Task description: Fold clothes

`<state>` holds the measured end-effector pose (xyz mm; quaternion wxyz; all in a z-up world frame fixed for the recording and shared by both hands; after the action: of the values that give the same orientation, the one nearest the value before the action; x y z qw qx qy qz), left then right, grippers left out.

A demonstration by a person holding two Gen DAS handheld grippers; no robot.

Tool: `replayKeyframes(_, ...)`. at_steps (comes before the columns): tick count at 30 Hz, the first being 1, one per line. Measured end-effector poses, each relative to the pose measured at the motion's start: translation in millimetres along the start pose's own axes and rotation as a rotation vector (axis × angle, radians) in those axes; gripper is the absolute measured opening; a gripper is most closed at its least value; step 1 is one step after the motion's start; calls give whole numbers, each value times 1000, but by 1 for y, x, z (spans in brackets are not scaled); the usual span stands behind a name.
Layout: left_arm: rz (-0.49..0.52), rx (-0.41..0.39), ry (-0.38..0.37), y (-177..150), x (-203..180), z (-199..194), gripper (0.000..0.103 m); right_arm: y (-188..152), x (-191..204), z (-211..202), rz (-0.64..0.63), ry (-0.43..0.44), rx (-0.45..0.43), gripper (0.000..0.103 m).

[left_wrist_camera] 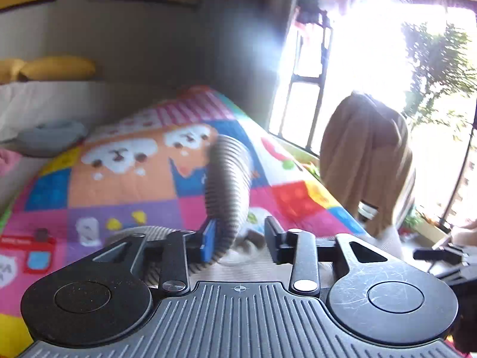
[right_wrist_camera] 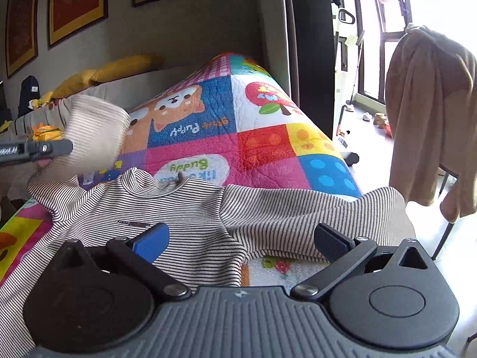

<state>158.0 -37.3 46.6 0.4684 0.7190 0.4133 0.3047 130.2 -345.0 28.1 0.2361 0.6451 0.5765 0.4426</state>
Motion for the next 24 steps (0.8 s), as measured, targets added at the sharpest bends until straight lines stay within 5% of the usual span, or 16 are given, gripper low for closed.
replayKeyframes(4,97,65,-93,-19,-28,6,84,-3,-9,3,41,-8,32,103)
replayKeyframes(7,165,99,-108,-29,-42,9,93,-8,-7,9,73,24,80,103)
replayKeyframes(15,160,234,-85,-56,-51,4,96,-43,3,37,94,30,259,103)
replayKeyframes(24,110,298,-89,-81,-45,0,97,-59,17,47,-58,-61,311,103)
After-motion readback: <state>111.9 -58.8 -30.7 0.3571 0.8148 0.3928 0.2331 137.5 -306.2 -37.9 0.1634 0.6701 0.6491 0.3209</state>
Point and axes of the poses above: each gripper's, at about its wrist camera, not at the fingertips, and z roughly the way its jaws point, x to its left, y to its top, the point moved 6 cm from there along z, roughly the way its jaws point, and after that the axes turned 14 degrees about z, right-handed, at the moved point
